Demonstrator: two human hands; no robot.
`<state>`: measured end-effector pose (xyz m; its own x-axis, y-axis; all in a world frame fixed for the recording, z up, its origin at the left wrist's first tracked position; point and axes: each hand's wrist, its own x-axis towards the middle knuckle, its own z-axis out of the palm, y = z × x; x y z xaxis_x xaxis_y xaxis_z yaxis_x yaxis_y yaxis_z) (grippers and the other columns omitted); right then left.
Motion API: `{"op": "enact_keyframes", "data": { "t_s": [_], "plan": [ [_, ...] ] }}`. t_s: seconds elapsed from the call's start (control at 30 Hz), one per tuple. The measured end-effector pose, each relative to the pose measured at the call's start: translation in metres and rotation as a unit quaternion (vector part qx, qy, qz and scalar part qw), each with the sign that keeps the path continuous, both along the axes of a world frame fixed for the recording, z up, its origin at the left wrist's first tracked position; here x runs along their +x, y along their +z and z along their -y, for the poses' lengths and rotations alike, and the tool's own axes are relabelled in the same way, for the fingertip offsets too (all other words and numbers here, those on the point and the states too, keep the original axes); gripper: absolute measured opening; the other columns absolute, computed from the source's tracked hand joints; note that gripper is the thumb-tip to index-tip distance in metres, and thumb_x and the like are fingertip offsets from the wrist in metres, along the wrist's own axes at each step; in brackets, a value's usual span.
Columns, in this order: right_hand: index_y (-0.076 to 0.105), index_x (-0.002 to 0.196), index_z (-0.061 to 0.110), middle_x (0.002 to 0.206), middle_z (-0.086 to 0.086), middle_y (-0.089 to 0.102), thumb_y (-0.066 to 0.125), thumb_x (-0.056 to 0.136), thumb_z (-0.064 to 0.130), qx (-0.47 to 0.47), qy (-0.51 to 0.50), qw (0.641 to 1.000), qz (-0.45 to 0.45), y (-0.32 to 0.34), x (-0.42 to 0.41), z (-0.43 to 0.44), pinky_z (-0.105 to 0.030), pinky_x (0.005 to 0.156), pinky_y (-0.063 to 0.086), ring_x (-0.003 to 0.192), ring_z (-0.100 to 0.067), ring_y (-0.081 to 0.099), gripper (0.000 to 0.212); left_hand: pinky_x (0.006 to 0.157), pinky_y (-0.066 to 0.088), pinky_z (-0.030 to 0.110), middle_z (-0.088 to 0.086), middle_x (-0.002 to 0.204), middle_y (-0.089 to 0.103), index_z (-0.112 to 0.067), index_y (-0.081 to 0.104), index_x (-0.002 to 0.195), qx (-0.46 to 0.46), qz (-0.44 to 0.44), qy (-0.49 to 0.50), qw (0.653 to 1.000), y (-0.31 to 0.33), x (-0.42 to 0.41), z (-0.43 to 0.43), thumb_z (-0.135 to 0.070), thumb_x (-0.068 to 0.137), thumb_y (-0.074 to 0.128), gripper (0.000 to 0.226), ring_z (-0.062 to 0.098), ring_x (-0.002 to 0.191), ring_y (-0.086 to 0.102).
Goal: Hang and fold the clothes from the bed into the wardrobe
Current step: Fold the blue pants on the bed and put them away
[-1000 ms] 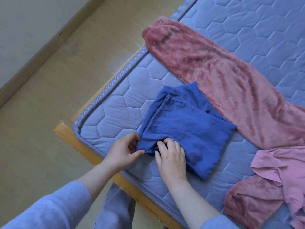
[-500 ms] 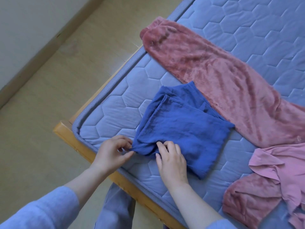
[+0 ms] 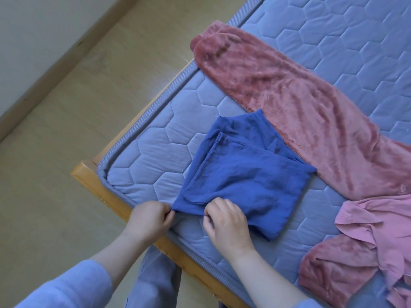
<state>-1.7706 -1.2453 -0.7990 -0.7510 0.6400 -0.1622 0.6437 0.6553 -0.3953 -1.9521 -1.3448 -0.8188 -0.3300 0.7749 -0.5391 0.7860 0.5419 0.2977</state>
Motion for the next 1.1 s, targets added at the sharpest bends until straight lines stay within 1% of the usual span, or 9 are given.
{"op": "enact_keyframes", "data": {
  "t_s": [0.17, 0.27, 0.37, 0.43, 0.6, 0.67, 0.8, 0.97, 1.1],
  "plan": [
    [0.055, 0.068, 0.020, 0.064, 0.005, 0.057, 0.076, 0.074, 0.029, -0.060, -0.029, 0.995, 0.079, -0.001, 0.014, 0.004, -0.026, 0.045, 0.040, 0.053, -0.017, 0.060, 0.023, 0.051, 0.036, 0.033, -0.002, 0.060, 0.051, -0.020, 0.044, 0.061, 0.024, 0.053, -0.092, 0.994, 0.007, -0.010, 0.002, -0.031, 0.082, 0.052, 0.025, 0.023, 0.059, 0.052],
    [0.053, 0.065, 0.021, 0.059, 0.004, 0.054, 0.068, 0.079, 0.027, -0.046, -0.132, 0.990, 0.034, 0.000, 0.024, -0.003, -0.028, 0.044, 0.039, 0.053, -0.018, 0.057, 0.022, 0.053, 0.034, 0.030, -0.006, 0.063, 0.044, -0.022, 0.037, 0.065, 0.120, 0.105, 0.083, 0.984, 0.012, -0.006, -0.014, -0.034, 0.078, 0.054, 0.025, 0.014, 0.060, 0.044],
    [0.050, 0.065, 0.019, 0.062, 0.003, 0.051, 0.065, 0.083, 0.023, 0.003, -0.256, 0.967, 0.006, 0.002, 0.039, -0.018, -0.034, 0.050, 0.042, 0.061, -0.024, 0.055, 0.024, 0.067, 0.044, 0.033, -0.004, 0.082, 0.055, -0.019, 0.051, 0.081, 0.119, 0.116, 0.221, 0.961, 0.004, 0.001, -0.050, -0.043, 0.083, 0.066, 0.029, 0.014, 0.076, 0.053],
    [0.057, 0.079, 0.015, 0.081, -0.004, 0.059, 0.072, 0.081, 0.022, 0.018, -0.337, 0.941, 0.019, -0.001, 0.054, -0.032, -0.041, 0.066, 0.047, 0.079, -0.031, 0.056, 0.016, 0.069, 0.047, 0.034, -0.005, 0.088, 0.060, -0.018, 0.055, 0.090, 0.077, 0.153, 0.246, 0.954, -0.003, 0.004, -0.078, -0.052, 0.077, 0.071, 0.039, 0.015, 0.080, 0.057],
    [0.037, 0.139, 0.000, 0.137, -0.023, 0.045, 0.079, 0.075, 0.039, -0.142, -0.521, 0.837, 0.089, -0.014, 0.081, -0.058, -0.045, 0.101, 0.039, 0.124, -0.040, 0.045, 0.086, 0.065, 0.036, 0.031, -0.004, 0.088, 0.058, -0.016, 0.052, 0.093, 0.009, 0.185, 0.235, 0.954, -0.011, 0.010, -0.127, -0.042, 0.079, 0.074, 0.036, 0.019, 0.082, 0.053],
    [0.043, 0.134, -0.003, 0.135, -0.023, 0.051, 0.078, 0.079, 0.036, -0.240, -0.580, 0.777, 0.054, -0.024, 0.087, -0.064, -0.040, 0.099, 0.040, 0.124, -0.036, 0.050, 0.076, 0.068, 0.037, 0.030, 0.003, 0.089, 0.063, -0.013, 0.057, 0.089, 0.026, 0.194, 0.243, 0.950, -0.012, 0.013, -0.137, -0.031, 0.087, 0.066, 0.020, 0.025, 0.089, 0.059],
    [0.063, 0.090, 0.010, 0.101, -0.013, 0.070, 0.068, 0.088, 0.019, -0.315, -0.639, 0.696, -0.086, -0.031, 0.100, -0.077, -0.043, 0.087, 0.052, 0.094, -0.033, 0.066, 0.011, 0.079, 0.040, 0.031, 0.002, 0.101, 0.066, -0.010, 0.059, 0.107, 0.102, 0.226, 0.258, 0.934, -0.003, 0.008, -0.149, -0.025, 0.095, 0.055, 0.020, 0.020, 0.096, 0.057],
    [0.060, 0.099, 0.013, 0.104, -0.008, 0.068, 0.064, 0.089, 0.024, -0.393, -0.647, 0.644, -0.114, -0.035, 0.105, -0.093, -0.041, 0.092, 0.051, 0.099, -0.028, 0.063, 0.016, 0.077, 0.042, 0.040, 0.013, 0.090, 0.063, -0.002, 0.052, 0.092, 0.040, 0.163, 0.185, 0.968, 0.000, 0.002, -0.152, -0.026, 0.097, 0.051, 0.025, 0.031, 0.091, 0.058],
    [0.063, 0.100, 0.026, 0.096, 0.015, 0.066, 0.077, 0.075, 0.047, -0.401, -0.625, 0.658, -0.124, -0.036, 0.089, -0.099, -0.029, 0.083, 0.049, 0.089, -0.010, 0.062, 0.036, 0.077, 0.040, 0.029, 0.000, 0.099, 0.060, -0.018, 0.056, 0.102, -0.097, 0.208, 0.212, 0.950, 0.000, 0.006, -0.154, -0.051, 0.084, 0.066, 0.038, 0.021, 0.094, 0.055]
  ]
}}
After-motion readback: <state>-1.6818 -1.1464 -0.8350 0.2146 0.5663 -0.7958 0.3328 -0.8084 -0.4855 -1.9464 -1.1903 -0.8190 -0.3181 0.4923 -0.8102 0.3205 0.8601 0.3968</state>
